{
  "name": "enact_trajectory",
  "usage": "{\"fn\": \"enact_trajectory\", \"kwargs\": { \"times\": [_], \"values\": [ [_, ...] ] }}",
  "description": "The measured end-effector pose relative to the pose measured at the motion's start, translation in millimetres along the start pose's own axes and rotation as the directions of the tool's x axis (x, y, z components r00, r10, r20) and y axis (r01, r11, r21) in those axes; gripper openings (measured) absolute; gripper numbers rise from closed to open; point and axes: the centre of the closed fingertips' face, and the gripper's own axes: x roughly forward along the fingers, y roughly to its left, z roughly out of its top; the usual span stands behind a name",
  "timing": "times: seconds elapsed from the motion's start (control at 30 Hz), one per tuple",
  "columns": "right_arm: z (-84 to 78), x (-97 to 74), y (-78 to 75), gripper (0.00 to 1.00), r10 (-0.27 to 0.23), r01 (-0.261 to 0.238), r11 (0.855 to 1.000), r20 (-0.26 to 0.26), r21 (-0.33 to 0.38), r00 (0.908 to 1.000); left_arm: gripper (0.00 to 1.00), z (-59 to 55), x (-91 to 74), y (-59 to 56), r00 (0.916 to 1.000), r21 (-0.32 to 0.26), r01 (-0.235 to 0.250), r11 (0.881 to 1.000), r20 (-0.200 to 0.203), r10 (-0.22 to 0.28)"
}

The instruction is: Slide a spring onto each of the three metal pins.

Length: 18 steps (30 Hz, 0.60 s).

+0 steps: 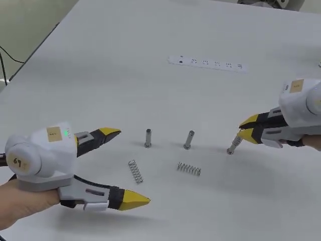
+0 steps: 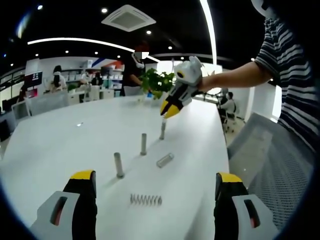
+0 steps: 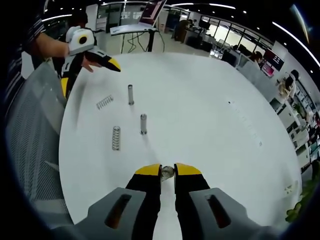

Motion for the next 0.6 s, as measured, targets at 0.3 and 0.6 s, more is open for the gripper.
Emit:
{"fn": "enact_trajectory", "kwargs": {
  "times": [0.3,0.6],
  "values": [
    [-9.3,9.8,0.4,0.07,0.004,-0.004,0.999,-0.006,0.045,1.0,0.96,-0.4,0.6,1.3,1.0,0.0,-0.002,1.0,-0.002,0.002],
    [-13.5,16.5,3.6,0.07,0.006,-0.006,0.998,-0.01,0.061,0.9999,0.96,-1.1,-1.1,2.6,1.0,-0.002,-0.004,1.0,-0.004,0.004]
  ]
}}
